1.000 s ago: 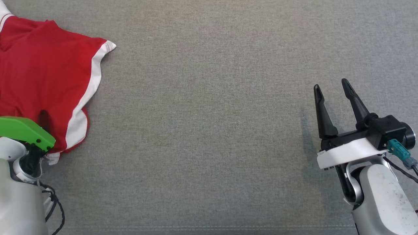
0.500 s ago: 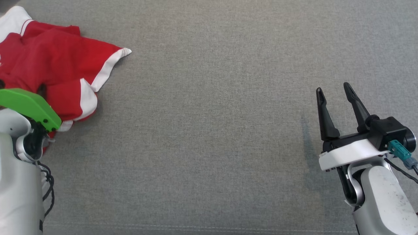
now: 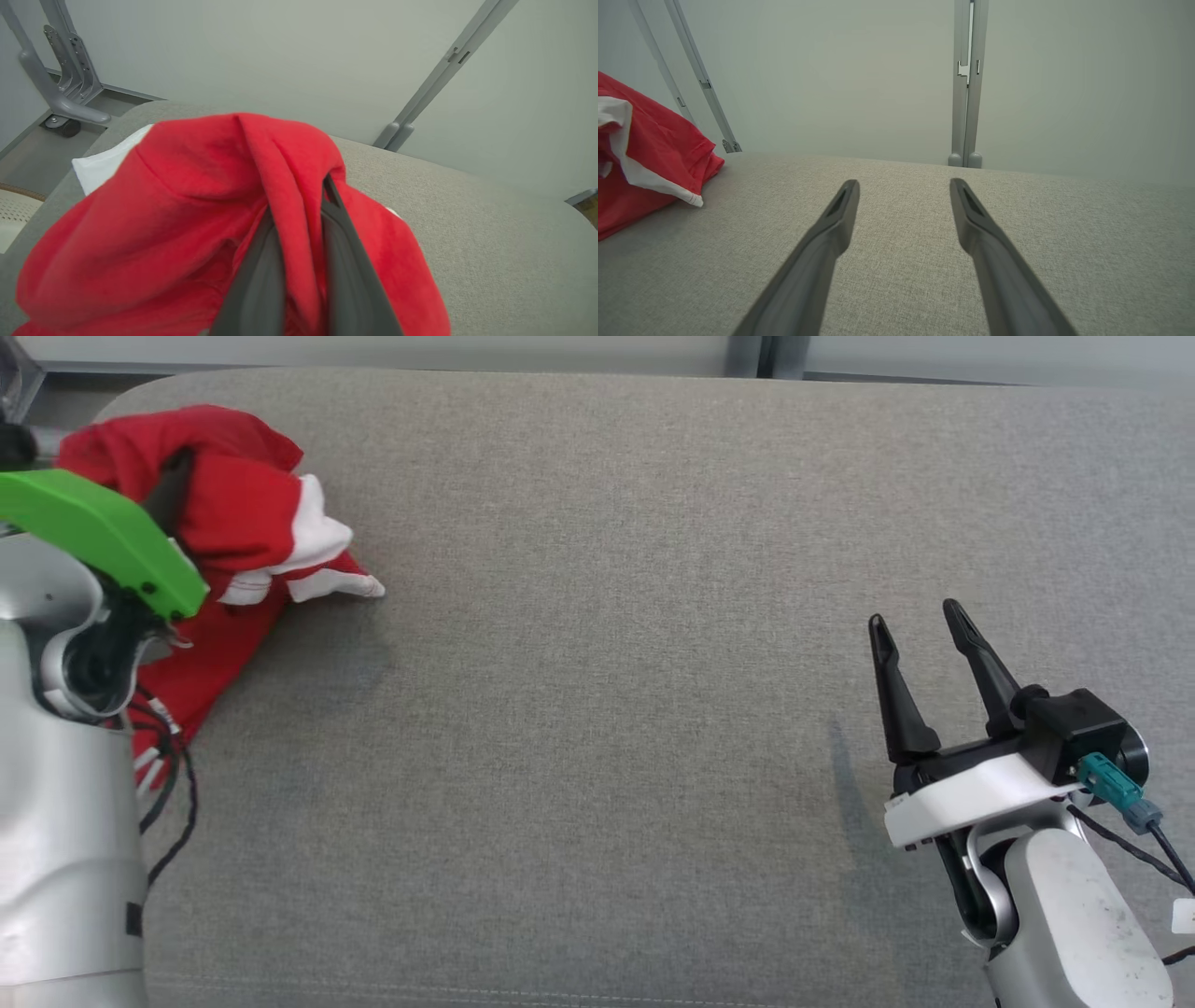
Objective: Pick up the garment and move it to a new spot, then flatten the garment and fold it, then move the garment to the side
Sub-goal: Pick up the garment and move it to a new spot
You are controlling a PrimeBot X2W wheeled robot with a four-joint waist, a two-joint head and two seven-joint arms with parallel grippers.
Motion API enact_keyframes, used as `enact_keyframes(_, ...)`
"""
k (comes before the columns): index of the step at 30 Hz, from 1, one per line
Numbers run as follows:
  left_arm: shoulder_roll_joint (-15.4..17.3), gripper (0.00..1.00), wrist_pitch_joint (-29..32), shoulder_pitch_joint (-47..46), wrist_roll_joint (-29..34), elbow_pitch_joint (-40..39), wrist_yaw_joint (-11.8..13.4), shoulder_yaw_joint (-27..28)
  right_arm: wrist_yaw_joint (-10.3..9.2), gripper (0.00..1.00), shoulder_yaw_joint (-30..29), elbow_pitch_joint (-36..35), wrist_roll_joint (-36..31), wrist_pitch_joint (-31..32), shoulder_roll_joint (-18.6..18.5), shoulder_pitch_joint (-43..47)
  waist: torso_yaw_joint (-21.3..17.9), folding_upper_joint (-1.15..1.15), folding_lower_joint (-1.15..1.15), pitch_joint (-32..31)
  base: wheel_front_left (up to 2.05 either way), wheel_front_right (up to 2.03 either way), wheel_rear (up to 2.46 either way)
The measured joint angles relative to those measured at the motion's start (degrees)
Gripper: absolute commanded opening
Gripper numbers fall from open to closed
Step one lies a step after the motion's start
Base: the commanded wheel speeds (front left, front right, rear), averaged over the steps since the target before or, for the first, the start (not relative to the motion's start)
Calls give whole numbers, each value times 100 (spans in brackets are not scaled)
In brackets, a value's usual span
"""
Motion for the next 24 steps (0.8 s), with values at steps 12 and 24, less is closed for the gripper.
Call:
enact_keyframes(12,-697,0,1082,1,-877,-964,-55,-1248,-1,100,96,80,119,0,22,19,-521,0,0,-195,0,0,0)
enact_keyframes(24,-780,0,1750,300,-1655,-1415,-55,-1563,-35,100,216,81,238,0,45,120,-1352,0,0,-285,0,0,0)
